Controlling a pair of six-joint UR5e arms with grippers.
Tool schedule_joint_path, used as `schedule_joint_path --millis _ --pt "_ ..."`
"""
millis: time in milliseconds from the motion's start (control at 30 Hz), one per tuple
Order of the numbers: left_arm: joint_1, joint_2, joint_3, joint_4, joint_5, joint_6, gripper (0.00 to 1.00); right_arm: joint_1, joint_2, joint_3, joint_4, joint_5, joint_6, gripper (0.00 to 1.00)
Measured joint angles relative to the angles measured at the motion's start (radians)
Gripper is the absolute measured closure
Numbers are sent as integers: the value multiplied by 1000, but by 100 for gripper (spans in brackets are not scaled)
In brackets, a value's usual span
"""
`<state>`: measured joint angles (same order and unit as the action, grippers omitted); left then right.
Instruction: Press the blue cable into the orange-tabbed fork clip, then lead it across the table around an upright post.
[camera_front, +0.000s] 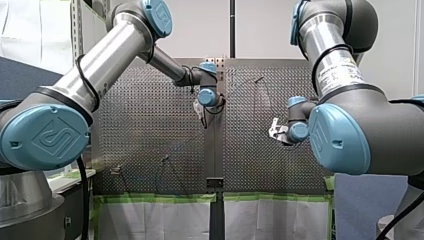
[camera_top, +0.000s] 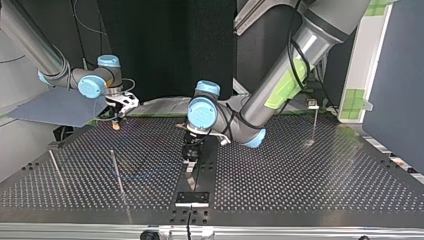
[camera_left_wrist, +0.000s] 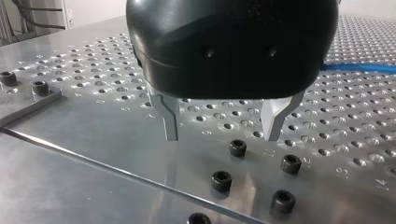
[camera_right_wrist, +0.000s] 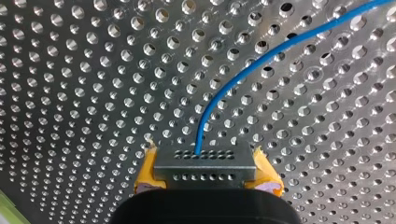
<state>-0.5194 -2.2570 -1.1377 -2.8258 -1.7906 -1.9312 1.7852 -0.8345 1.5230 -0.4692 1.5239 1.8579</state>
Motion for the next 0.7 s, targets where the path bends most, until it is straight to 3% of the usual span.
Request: schedule_joint_path --millis 433,700 --pt "0 -1 0 0 -1 -1 14 -18 6 60 -61 5 6 100" --pt "1 -14 0 4 4 -17 14 -21 45 73 -74 7 4 100"
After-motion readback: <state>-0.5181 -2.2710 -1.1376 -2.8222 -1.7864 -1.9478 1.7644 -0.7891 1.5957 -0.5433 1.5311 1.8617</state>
